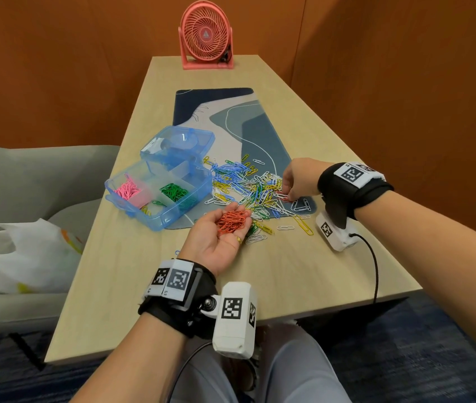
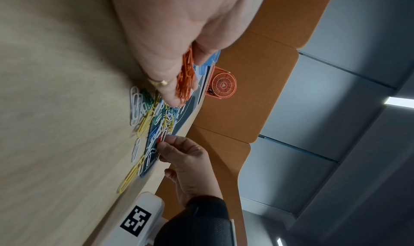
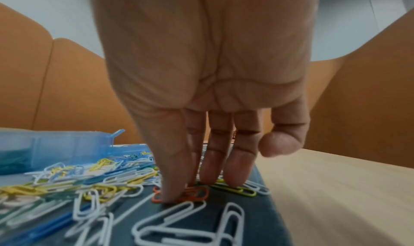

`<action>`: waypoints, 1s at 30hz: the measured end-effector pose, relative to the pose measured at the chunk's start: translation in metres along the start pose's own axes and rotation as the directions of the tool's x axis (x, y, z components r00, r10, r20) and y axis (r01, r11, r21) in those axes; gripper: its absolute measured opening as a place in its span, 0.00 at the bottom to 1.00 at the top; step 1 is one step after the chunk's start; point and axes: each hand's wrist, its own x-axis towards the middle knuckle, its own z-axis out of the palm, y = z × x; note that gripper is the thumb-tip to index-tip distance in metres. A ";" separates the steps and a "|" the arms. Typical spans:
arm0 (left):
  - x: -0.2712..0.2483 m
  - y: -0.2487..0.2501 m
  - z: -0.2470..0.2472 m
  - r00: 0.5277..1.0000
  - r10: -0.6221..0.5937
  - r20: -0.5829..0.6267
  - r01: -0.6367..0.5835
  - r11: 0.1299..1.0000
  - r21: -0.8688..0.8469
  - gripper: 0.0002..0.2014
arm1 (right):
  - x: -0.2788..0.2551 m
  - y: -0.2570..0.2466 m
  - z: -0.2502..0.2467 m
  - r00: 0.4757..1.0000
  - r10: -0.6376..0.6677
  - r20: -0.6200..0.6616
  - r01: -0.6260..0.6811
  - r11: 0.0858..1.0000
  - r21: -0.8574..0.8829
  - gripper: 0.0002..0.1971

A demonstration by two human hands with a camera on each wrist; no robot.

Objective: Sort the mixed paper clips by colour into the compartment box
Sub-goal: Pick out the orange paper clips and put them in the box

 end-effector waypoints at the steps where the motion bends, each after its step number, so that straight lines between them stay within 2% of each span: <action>1: 0.000 0.000 0.000 1.000 -0.001 0.000 0.001 1.000 -0.001 0.16 | 0.000 -0.001 0.001 1.000 0.003 0.010 -0.003 1.000 -0.008 0.08; 13: 0.000 0.000 0.001 1.000 -0.003 -0.006 0.003 1.000 -0.008 0.15 | -0.004 -0.003 0.006 0.999 -0.042 0.028 0.042 0.999 0.009 0.06; 17: 0.000 0.000 0.000 1.000 -0.006 0.003 0.006 1.000 -0.020 0.15 | -0.004 -0.002 -0.001 0.998 -0.055 0.003 0.054 0.996 0.074 0.03; 27: 0.001 0.000 0.002 1.000 0.007 0.017 -0.007 1.000 -0.014 0.14 | -0.007 -0.005 -0.012 0.999 -0.034 -0.025 0.037 0.987 0.156 0.05; 30: 0.001 0.000 0.001 1.000 0.008 0.017 -0.008 1.000 -0.012 0.14 | -0.007 -0.008 -0.009 0.999 -0.034 -0.028 0.037 0.991 0.128 0.08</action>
